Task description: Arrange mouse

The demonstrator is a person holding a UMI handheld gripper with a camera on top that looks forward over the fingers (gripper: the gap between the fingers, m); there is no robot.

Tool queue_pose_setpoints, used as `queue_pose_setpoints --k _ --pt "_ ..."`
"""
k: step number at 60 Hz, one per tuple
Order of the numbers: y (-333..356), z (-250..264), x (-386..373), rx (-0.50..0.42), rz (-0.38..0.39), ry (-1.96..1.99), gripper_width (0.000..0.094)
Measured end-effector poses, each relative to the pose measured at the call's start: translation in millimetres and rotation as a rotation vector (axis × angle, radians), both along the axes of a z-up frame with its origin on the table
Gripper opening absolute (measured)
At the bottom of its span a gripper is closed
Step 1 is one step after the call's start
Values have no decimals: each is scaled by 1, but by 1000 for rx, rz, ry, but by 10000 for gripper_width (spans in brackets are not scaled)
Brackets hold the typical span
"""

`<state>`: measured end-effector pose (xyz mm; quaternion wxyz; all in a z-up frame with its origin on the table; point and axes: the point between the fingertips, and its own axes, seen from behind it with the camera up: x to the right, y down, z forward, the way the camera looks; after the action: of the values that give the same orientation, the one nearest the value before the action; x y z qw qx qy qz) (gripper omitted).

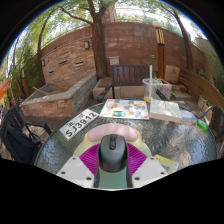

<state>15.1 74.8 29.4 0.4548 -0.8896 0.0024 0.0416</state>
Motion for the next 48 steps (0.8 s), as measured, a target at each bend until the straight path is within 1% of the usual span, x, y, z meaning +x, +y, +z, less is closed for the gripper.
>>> queue_pose_setpoints --k 5,11,13,17,18,19,21,30,35,41,48 --pt "-3 -32 -5 -52 12 -7 457" --pt "-7 -33 1 -83 -12 -23 541" --pt "-9 -25 3 -76 -18 -39 623" --pt "-15 -4 5 -69 -17 -59 848" --pt "-17 3 6 -65 -22 -62 873" --pt "-20 10 7 -61 -27 -65 855" --pt "-26 25 8 -59 -37 -71 846" --pt "-68 105 10 -45 -83 -110 861" --pt "-94 140 8 -37 -102 -135 858" --pt "-120 168 1 -40 -123 -139 861" --pt "-141 187 -6 -38 -139 -136 857"
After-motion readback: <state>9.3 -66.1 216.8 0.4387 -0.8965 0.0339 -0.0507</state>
